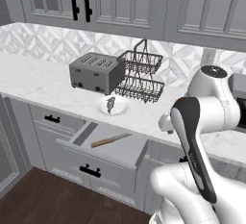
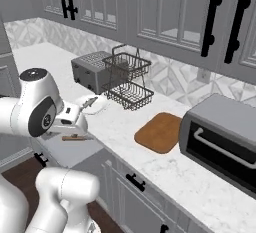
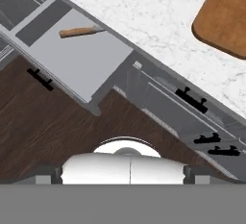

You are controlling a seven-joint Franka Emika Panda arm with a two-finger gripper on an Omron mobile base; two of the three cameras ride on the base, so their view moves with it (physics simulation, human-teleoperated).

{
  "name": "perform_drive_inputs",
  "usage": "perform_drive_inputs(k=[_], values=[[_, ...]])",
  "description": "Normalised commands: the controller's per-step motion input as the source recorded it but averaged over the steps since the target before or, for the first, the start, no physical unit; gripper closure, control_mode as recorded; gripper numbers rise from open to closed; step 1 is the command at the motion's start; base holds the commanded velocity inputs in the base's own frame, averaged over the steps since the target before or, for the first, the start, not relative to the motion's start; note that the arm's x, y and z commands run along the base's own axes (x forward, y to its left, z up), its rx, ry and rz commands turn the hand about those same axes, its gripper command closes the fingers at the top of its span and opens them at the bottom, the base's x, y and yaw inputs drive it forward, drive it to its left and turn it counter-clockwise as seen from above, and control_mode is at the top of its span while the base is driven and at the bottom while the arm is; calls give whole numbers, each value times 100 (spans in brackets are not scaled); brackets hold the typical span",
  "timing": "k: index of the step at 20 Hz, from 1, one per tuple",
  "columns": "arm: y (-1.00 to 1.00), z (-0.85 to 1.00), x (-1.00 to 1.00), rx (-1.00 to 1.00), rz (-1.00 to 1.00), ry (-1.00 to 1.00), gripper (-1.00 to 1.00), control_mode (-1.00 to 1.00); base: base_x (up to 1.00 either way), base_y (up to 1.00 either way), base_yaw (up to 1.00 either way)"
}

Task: Pick up the knife from the drawer and place it on the cutting board. Then place the meat from the plate to the cutting board.

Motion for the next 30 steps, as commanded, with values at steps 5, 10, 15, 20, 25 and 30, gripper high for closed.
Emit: perform_drive_inputs(k=[5, 10, 15, 20, 25, 30], values=[[0, 0, 0, 0, 0, 0, -100, 100, 79, -18, 18], [0, 0, 0, 0, 0, 0, -100, 100, 75, 4, 11], [0, 0, 0, 0, 0, 0, -100, 100, 49, 8, 12], [0, 0, 0, 0, 0, 0, -100, 100, 6, 4, 45], [0, 0, 0, 0, 0, 0, -100, 100, 33, 0, 44], [0, 0, 0, 0, 0, 0, -100, 100, 72, -18, 22]])
